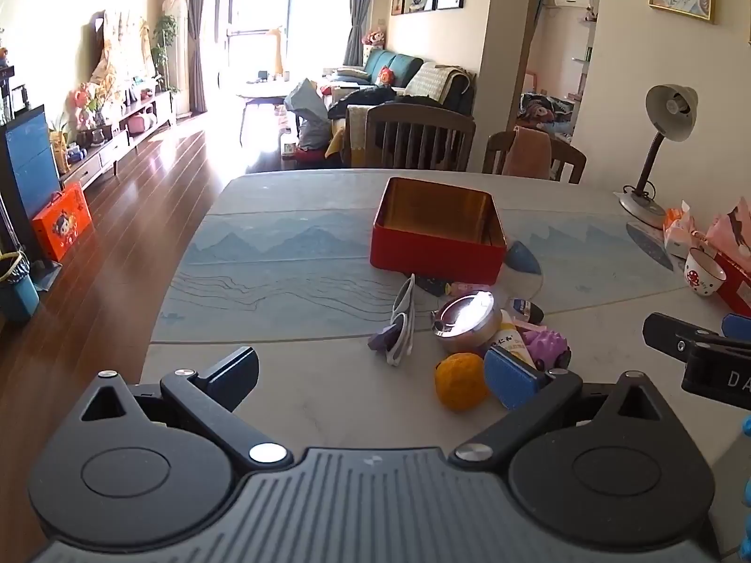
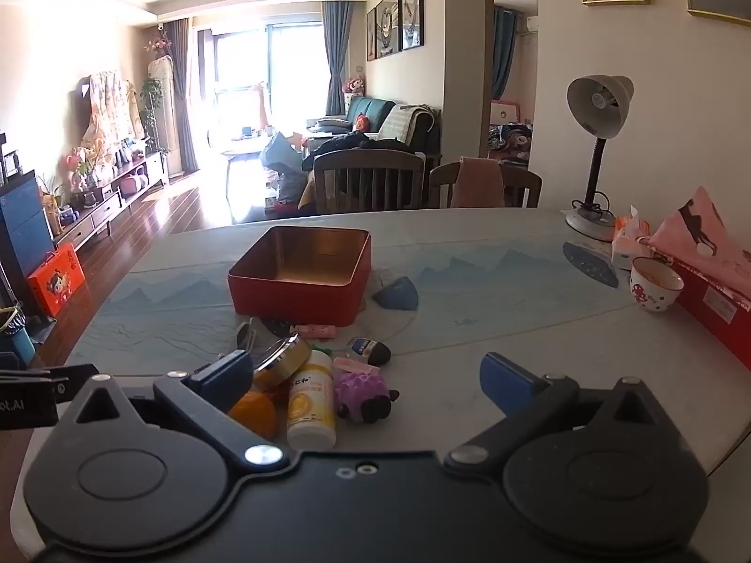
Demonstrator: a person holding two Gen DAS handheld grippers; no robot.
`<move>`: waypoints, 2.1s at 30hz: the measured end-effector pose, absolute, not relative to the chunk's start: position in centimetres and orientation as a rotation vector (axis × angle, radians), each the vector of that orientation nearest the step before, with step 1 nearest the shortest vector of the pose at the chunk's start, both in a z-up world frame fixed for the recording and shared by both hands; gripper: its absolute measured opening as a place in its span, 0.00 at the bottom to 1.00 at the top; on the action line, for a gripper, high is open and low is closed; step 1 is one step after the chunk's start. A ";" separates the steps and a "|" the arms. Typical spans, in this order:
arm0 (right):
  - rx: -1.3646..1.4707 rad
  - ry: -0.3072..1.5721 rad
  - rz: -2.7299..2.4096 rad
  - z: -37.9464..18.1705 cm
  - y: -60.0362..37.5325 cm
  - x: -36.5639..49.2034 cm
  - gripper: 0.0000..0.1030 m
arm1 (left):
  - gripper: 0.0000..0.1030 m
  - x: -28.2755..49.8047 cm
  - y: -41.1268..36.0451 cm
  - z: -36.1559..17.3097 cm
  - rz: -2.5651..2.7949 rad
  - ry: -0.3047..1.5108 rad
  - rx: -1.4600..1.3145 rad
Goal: Organize rigid objects
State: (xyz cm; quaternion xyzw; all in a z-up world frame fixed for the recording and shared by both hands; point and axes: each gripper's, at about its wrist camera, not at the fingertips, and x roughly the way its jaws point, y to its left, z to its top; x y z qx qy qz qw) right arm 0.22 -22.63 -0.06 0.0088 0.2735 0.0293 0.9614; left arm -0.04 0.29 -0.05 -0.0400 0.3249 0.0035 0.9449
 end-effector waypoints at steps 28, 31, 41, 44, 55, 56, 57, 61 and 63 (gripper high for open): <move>0.111 0.558 0.125 -0.3 -23.6 0.1 1.00 | 1.00 -0.8 -0.1 0.4 0.005 0.652 -0.092; 0.121 0.523 0.127 -0.4 -23.7 0.0 1.00 | 1.00 -0.7 -0.1 0.4 0.006 0.654 -0.097; 0.059 0.570 0.117 -1.4 -24.0 1.7 1.00 | 1.00 1.5 0.3 -0.1 0.024 0.689 -0.125; 0.069 0.601 0.104 -2.1 -24.7 2.8 1.00 | 1.00 2.3 0.3 -0.6 0.030 0.687 -0.138; 0.022 0.685 0.117 -5.4 -26.8 7.0 0.97 | 1.00 6.6 -0.5 -3.7 0.056 0.774 -0.134; 0.017 0.698 0.123 -5.8 -26.9 7.4 0.95 | 1.00 7.0 -0.5 -3.9 0.062 0.781 -0.134; 0.013 0.709 0.132 -6.1 -27.0 7.8 0.93 | 1.00 7.4 -0.5 -4.2 0.070 0.789 -0.134; -0.016 0.747 0.180 -7.2 -26.9 9.5 0.89 | 1.00 8.7 -0.3 -5.2 0.098 0.816 -0.143; -0.027 0.771 0.211 -7.7 -26.7 10.3 0.86 | 1.00 9.3 -0.3 -5.8 0.100 0.830 -0.147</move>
